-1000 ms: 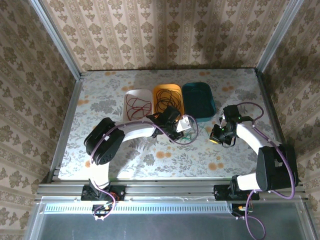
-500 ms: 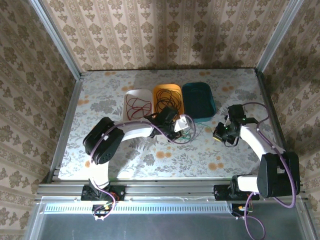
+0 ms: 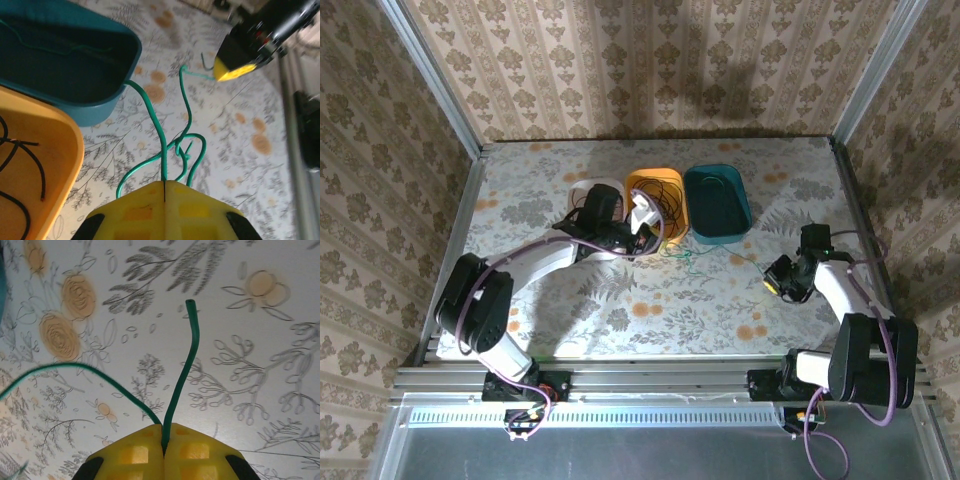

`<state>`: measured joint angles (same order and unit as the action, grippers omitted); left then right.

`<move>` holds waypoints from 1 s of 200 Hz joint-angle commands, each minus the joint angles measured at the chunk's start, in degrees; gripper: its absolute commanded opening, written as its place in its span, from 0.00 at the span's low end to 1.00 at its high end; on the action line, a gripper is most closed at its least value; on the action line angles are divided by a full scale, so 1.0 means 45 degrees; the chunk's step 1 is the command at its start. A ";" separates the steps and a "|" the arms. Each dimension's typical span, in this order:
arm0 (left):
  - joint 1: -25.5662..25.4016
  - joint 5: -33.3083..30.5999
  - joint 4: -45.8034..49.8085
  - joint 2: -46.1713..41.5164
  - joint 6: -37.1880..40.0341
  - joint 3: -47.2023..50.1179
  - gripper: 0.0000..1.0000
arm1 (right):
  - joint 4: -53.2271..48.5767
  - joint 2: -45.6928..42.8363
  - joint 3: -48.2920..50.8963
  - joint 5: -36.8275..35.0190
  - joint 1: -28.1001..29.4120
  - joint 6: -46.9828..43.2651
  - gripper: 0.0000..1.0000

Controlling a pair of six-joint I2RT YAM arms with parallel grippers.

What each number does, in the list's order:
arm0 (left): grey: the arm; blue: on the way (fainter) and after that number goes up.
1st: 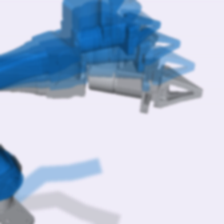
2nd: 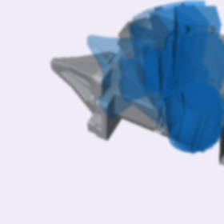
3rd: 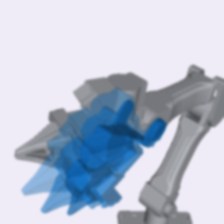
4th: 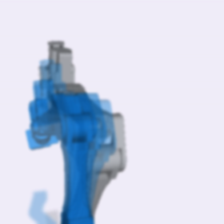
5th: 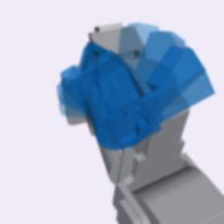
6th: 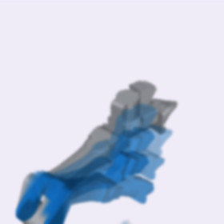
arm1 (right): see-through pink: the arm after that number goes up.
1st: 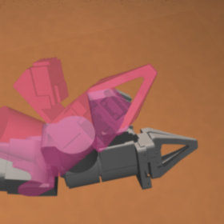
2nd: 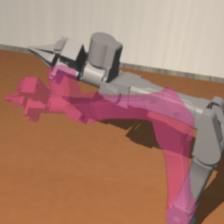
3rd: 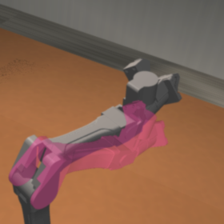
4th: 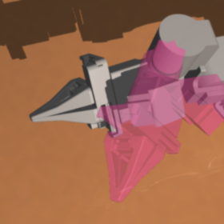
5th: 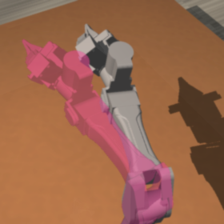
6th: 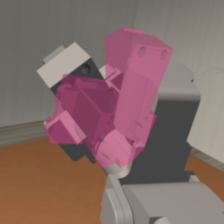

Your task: Untangle the cables

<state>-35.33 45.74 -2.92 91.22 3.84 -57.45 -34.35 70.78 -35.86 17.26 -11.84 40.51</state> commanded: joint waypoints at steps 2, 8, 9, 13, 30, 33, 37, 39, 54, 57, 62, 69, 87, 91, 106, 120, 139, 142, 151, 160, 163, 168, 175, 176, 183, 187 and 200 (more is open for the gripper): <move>0.0568 0.1805 -0.1728 -0.0844 -0.1880 0.0184 0.00 | -0.0064 -0.0427 0.0546 -0.0469 -0.0637 0.0854 0.00; 0.0725 0.1963 -0.2048 -0.1002 -0.2240 0.0222 0.00 | -0.0043 -0.0529 0.0683 -0.0507 -0.0812 0.0966 0.00; 0.0763 0.1974 -0.2106 -0.1037 -0.2269 0.0225 0.00 | -0.0043 -0.0541 0.0702 -0.0520 -0.0849 0.0972 0.00; 0.0885 0.2110 -0.2412 -0.1155 -0.2573 0.0278 0.00 | -0.0050 -0.0592 0.0781 -0.0557 -0.0959 0.1053 0.00; 0.1521 0.2552 -0.4393 -0.1526 -0.4272 0.0705 0.00 | -0.0043 -0.0783 0.1132 -0.0666 -0.1570 0.1293 0.00; 0.1645 0.2620 -0.4757 -0.1546 -0.4625 0.0788 0.00 | -0.0050 -0.0802 0.1181 -0.0685 -0.1657 0.1332 0.00; 0.1795 0.2712 -0.5301 -0.1564 -0.5064 0.0887 0.00 | -0.0071 -0.0845 0.1267 -0.0707 -0.1821 0.1381 0.00; 0.1879 0.2772 -0.5556 -0.1576 -0.5289 0.0930 0.00 | -0.0070 -0.0861 0.1307 -0.0709 -0.1886 0.1411 0.00; 0.2656 0.3250 -0.6928 -0.1492 -0.6630 0.1181 0.00 | -0.0081 -0.1032 0.1577 -0.0710 -0.2409 0.1565 0.00; 0.2773 0.3327 -0.7078 -0.1473 -0.6811 0.1219 0.00 | -0.0099 -0.1070 0.1622 -0.0727 -0.2492 0.1591 0.00; 0.2925 0.3412 -0.7242 -0.1436 -0.7015 0.1252 0.00 | -0.0084 -0.1143 0.1715 -0.0696 -0.2656 0.1639 0.00; 0.3081 0.3434 -0.7161 -0.1429 -0.6998 0.1270 0.00 | -0.0048 -0.1225 0.1802 -0.0619 -0.2823 0.1662 0.00; 0.3007 0.3254 -0.5625 -0.1557 -0.5800 0.1053 0.00 | 0.0016 -0.1279 0.1855 -0.0430 -0.2939 0.1575 0.00; 0.2930 0.3167 -0.5137 -0.1599 -0.5422 0.0953 0.00 | 0.0013 -0.1258 0.1836 -0.0391 -0.2940 0.1538 0.00; 0.2386 0.2504 -0.2757 -0.1640 -0.3474 0.0445 0.00 | 0.0166 -0.1210 0.1807 -0.0108 -0.2923 0.1338 0.00; 0.1558 0.1473 -0.0541 -0.1505 -0.1454 -0.0132 0.00 | 0.0151 -0.1190 0.1618 0.0092 -0.2788 0.0966 0.00; 0.0496 -0.0735 0.0652 -0.1049 0.0233 -0.0478 0.08 | -0.0153 -0.1271 0.1068 0.0070 -0.2274 0.0280 0.00; 0.0323 -0.0984 0.0676 -0.0952 0.0375 -0.0490 0.14 | -0.0203 -0.1291 0.0975 0.0023 -0.2177 0.0207 0.00; -0.0153 -0.1785 0.0641 -0.0586 0.0844 -0.0583 0.17 | -0.0337 -0.1382 0.0714 -0.0153 -0.1879 0.0022 0.00; -0.0669 -0.2612 0.0669 -0.0122 0.1273 -0.0869 0.22 | -0.0489 -0.1413 0.0460 -0.0338 -0.1559 -0.0140 0.00; -0.0819 -0.2674 0.0668 0.0060 0.1393 -0.0983 0.26 | -0.0519 -0.1413 0.0382 -0.0382 -0.1463 -0.0195 0.00; -0.1061 -0.2702 0.0651 0.0382 0.1579 -0.1187 0.33 | -0.0549 -0.1380 0.0273 -0.0416 -0.1303 -0.0246 0.00; -0.1369 -0.2791 0.0601 0.0849 0.1824 -0.1512 0.41 | -0.0553 -0.1303 0.0134 -0.0416 -0.1020 -0.0353 0.00; -0.1427 -0.2806 0.0585 0.0923 0.1853 -0.1570 0.41 | -0.0552 -0.1290 0.0106 -0.0416 -0.0992 -0.0371 0.00; -0.1721 -0.2991 0.0520 0.1415 0.2072 -0.1936 0.43 | -0.0570 -0.1127 -0.0073 -0.0398 -0.0678 -0.0554 0.00; -0.1870 -0.3112 0.0454 0.1692 0.2128 -0.2165 0.43 | -0.0585 -0.1016 -0.0190 -0.0397 -0.0517 -0.0702 0.00; -0.2282 -0.3284 0.0308 0.2549 0.2286 -0.2873 0.48 | -0.0722 -0.0622 -0.0539 -0.0426 0.0214 -0.1189 0.00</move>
<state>-42.76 36.34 -2.94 97.19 7.68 -65.08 -34.98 65.82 -35.11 16.03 -15.22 40.01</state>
